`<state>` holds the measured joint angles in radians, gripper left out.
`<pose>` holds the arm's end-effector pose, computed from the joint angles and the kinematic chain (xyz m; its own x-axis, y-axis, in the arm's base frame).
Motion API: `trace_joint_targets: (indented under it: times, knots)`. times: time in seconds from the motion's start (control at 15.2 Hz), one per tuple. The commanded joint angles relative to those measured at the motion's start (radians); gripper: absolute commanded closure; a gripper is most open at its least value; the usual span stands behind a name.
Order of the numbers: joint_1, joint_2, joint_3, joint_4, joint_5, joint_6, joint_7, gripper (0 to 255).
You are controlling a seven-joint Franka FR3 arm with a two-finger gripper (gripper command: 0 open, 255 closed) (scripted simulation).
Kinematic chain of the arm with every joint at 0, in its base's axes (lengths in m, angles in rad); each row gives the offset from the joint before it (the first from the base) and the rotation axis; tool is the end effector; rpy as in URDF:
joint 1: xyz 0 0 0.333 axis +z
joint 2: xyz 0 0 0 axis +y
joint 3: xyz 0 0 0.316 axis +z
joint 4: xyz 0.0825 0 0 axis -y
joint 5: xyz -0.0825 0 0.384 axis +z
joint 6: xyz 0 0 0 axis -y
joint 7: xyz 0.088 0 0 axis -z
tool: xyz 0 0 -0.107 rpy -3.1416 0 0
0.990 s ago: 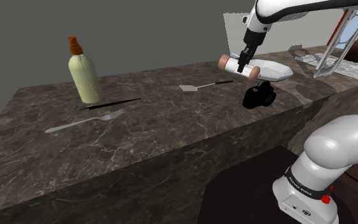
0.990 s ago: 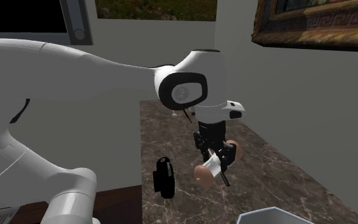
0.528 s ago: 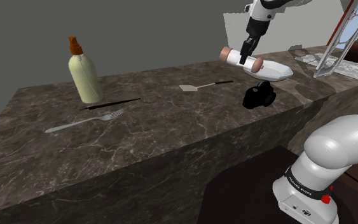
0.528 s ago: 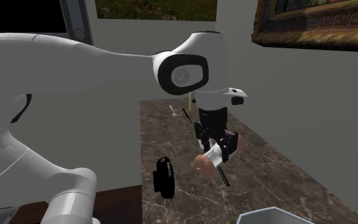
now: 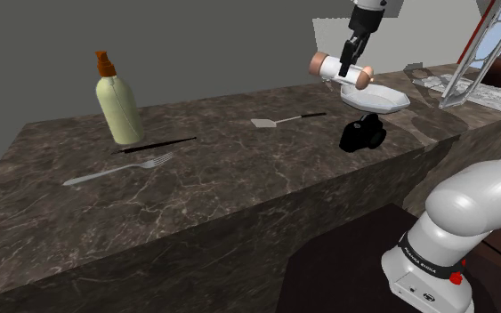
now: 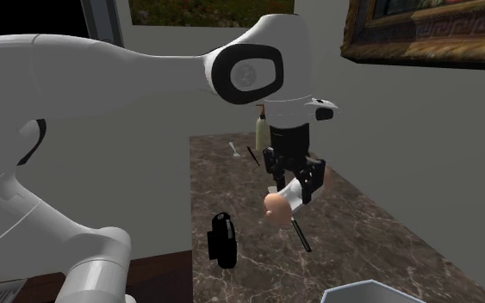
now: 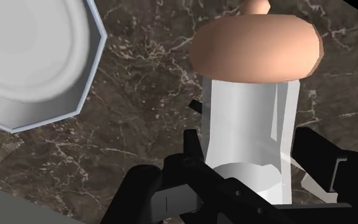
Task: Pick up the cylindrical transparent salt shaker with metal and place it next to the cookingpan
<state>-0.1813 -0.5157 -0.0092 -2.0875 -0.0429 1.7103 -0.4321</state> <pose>0.3938 -0.0809 0.6369 0.9630 0.2465 0.1092 0.2371 -0.9671 0.0926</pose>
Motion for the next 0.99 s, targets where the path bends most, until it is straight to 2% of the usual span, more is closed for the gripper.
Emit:
trace_joint_targets:
  times: [0.0,0.07,0.46,0.92]
  knots:
    - [0.000,0.009,-0.001,0.035,0.000,-0.027,-0.002,255]
    - [0.000,0.013,-0.001,0.052,0.000,-0.039,-0.003,255]
    - [0.010,0.244,0.026,0.261,0.004,-0.019,0.034,255]
    - [0.026,0.535,0.051,0.589,-0.006,-0.057,0.073,255]
